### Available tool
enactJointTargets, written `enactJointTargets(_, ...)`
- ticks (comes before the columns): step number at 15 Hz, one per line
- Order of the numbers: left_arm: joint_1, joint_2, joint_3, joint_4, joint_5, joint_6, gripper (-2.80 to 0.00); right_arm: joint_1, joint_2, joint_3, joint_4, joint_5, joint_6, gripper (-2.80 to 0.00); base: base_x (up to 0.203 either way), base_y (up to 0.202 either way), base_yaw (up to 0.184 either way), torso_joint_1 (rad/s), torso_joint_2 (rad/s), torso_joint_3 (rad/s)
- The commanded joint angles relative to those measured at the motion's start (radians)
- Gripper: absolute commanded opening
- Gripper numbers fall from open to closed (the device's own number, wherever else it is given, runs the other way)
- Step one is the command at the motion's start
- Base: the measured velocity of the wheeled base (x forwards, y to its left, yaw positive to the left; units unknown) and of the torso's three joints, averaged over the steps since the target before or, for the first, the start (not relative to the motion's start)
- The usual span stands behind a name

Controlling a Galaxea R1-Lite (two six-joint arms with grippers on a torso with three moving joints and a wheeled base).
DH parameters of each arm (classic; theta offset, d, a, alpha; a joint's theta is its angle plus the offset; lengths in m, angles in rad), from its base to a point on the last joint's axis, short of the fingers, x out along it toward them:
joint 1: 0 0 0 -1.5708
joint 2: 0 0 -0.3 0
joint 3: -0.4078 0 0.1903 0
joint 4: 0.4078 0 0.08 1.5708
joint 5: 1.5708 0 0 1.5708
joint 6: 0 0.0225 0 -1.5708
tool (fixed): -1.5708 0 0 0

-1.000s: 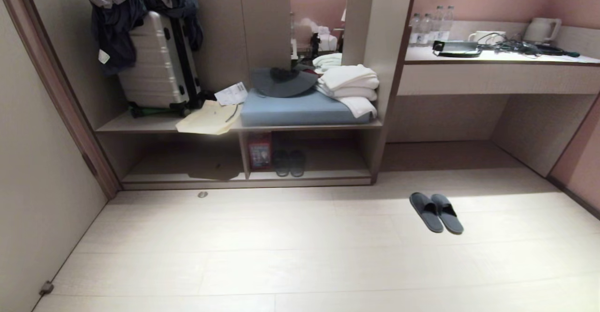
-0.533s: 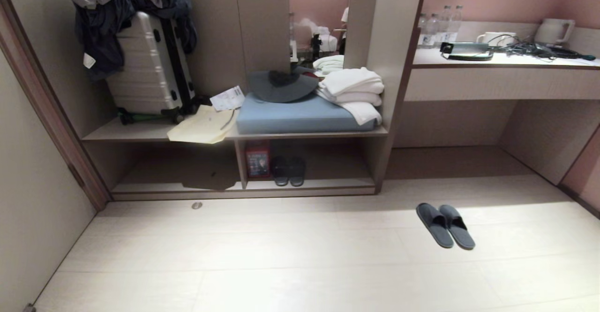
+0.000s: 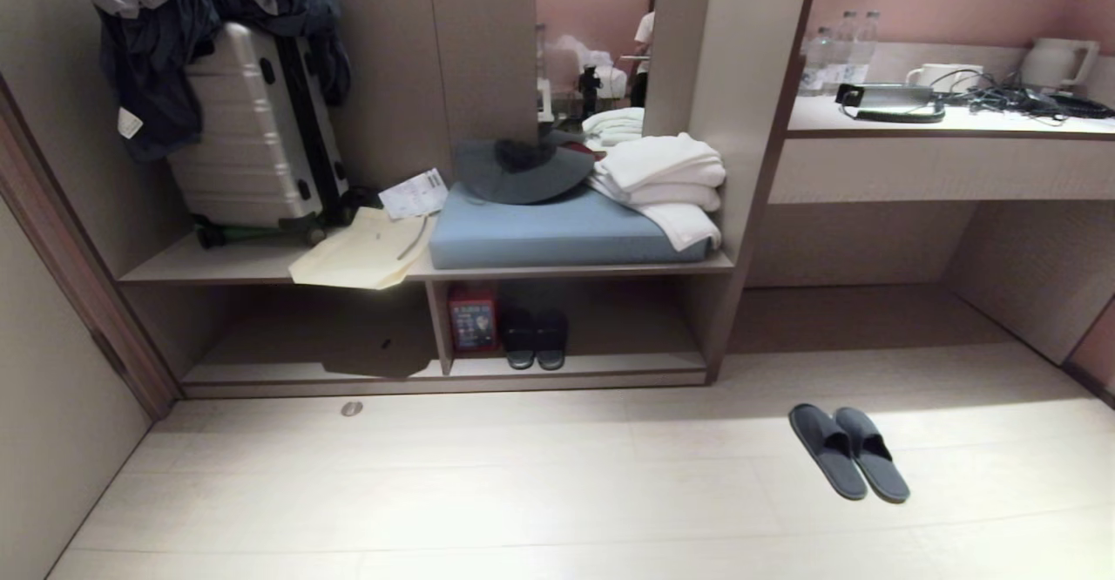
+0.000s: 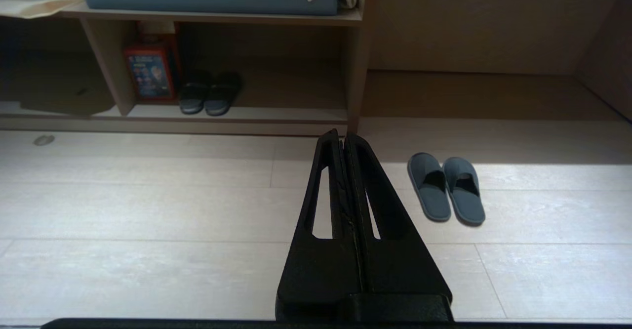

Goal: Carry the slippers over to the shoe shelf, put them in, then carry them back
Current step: Pick up the slippers on the floor

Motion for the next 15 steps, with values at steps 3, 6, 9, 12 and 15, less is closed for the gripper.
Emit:
enactJointTargets(3, 0.0, 0.001, 0.0, 0.0, 0.0, 0.0, -2.8, 0.0, 0.0, 0.0, 0.0, -0.001, 0.0, -2.8, 0.197, 0.0, -0.002, 0.001, 0.0, 0.003)
enactJointTargets(6, 0.0, 0.001, 0.001, -0.002, 0.0, 0.0, -2.8, 0.0, 0.0, 0.0, 0.0, -0.001, 0.0, -2.8, 0.195, 0.0, -0.001, 0.001, 0.0, 0.003)
enactJointTargets(9, 0.0, 0.001, 0.001, -0.002, 0.0, -0.002, -2.8, 0.0, 0.0, 0.0, 0.0, -0.001, 0.0, -2.8, 0.195, 0.0, -0.001, 0.0, 0.0, 0.003)
enactJointTargets(12, 0.0, 0.0, 0.006, -0.015, -0.001, -0.008, -2.8, 0.0, 0.0, 0.0, 0.0, -0.001, 0.0, -2.8, 0.19, 0.0, -0.002, 0.002, 0.0, 0.002)
enactJointTargets(15, 0.0, 0.001, 0.007, -0.016, 0.0, -0.008, -2.8, 0.0, 0.0, -0.001, 0.0, 0.0, 0.0, -2.8, 0.044, 0.0, 0.001, 0.001, 0.0, 0.0)
